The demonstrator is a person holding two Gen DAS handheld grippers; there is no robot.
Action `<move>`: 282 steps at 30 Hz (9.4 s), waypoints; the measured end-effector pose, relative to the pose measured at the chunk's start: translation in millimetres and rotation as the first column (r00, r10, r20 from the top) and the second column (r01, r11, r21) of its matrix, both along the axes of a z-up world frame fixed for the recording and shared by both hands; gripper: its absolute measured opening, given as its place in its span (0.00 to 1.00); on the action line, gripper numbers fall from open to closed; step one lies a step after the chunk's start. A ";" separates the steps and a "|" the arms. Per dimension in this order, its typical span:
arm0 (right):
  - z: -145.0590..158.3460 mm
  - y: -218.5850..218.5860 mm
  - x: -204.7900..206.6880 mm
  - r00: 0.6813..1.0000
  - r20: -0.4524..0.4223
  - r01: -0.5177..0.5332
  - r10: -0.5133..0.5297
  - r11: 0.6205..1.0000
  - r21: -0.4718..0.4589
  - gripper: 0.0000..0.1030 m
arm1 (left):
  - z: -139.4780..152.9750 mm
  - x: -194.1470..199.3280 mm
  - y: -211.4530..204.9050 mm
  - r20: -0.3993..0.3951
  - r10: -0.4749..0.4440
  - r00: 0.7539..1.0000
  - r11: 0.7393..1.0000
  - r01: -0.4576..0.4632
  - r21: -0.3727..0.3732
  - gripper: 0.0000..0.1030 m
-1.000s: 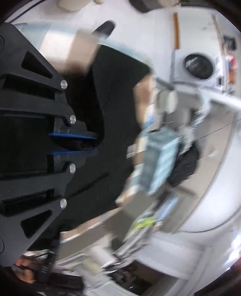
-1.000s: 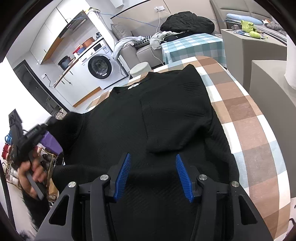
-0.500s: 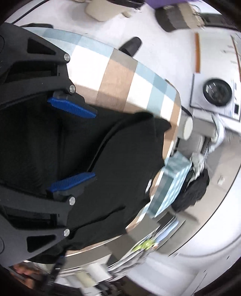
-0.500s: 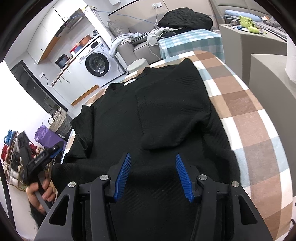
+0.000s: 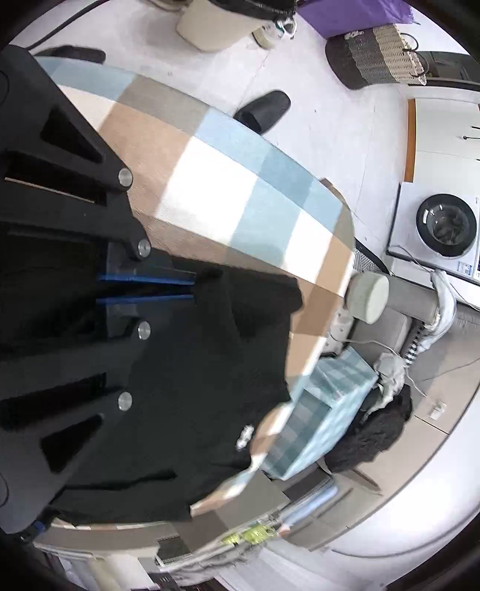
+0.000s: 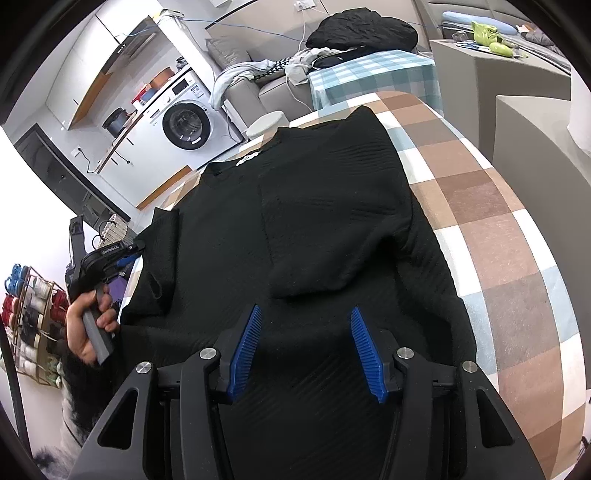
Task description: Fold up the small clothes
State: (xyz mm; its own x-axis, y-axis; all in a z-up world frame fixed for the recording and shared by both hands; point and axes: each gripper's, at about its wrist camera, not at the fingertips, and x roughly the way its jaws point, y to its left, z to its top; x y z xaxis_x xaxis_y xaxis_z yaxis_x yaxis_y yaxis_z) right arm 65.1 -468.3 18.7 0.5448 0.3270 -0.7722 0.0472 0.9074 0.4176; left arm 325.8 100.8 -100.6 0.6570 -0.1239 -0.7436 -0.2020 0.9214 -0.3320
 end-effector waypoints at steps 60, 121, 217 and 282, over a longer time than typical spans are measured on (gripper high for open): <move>-42.1 -75.1 -77.3 0.983 0.049 -0.176 0.179 0.982 -0.066 0.26 | -33.0 -268.5 18.8 -0.105 -0.102 0.989 0.965 0.124 0.232 0.10; -7.0 -89.1 10.8 0.987 0.126 0.112 -0.102 0.991 -0.074 0.05 | -15.9 -147.8 31.2 -0.005 -0.084 0.996 0.987 0.084 0.135 0.03; -33.5 -97.3 20.4 0.996 0.055 0.077 -0.075 0.996 -0.036 0.43 | -36.5 -127.6 24.5 -0.065 -0.071 0.995 0.989 0.078 0.123 0.51; -42.8 -99.8 -147.0 0.997 0.067 0.027 -0.026 1.000 -0.013 0.55 | -29.8 -319.5 40.9 -0.054 -0.002 0.999 0.996 0.007 0.089 0.43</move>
